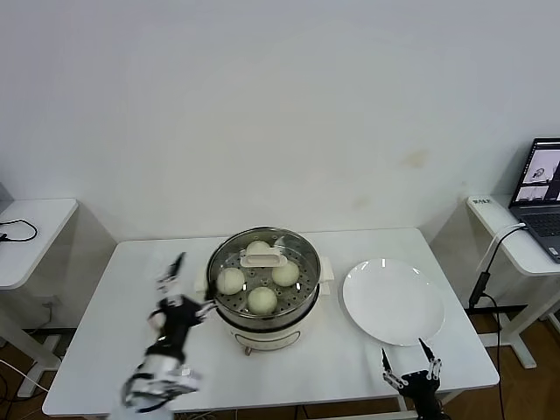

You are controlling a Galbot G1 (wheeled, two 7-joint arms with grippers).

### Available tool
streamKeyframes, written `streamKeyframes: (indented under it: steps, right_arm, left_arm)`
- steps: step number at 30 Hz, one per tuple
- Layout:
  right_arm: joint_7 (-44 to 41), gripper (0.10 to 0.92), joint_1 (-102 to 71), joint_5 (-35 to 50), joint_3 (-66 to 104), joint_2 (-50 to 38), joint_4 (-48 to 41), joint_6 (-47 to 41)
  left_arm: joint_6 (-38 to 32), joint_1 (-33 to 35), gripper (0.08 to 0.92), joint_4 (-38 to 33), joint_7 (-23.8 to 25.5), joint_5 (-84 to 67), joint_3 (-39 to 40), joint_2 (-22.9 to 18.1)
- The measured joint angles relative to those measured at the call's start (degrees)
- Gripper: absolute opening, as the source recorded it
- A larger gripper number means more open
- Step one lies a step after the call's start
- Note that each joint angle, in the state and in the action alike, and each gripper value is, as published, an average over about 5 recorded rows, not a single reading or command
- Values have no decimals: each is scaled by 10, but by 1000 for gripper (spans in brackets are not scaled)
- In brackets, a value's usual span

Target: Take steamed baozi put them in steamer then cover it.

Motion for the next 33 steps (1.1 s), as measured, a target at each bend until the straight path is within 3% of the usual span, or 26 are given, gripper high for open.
streamKeyframes:
  steps: [5, 13, 33]
  right_arm:
    - [-3, 823, -11, 26, -10, -13, 11, -8]
    - [3, 823, -44, 92, -37, -45, 49, -31]
    - [29, 823, -99, 171, -92, -94, 134, -103]
  left_arm:
    - [-41, 73, 823, 6, -24, -189, -65, 3]
    - [-109, 154, 823, 26, -38, -389, -98, -12]
    - [-171, 221, 823, 45, -38, -528, -97, -31]
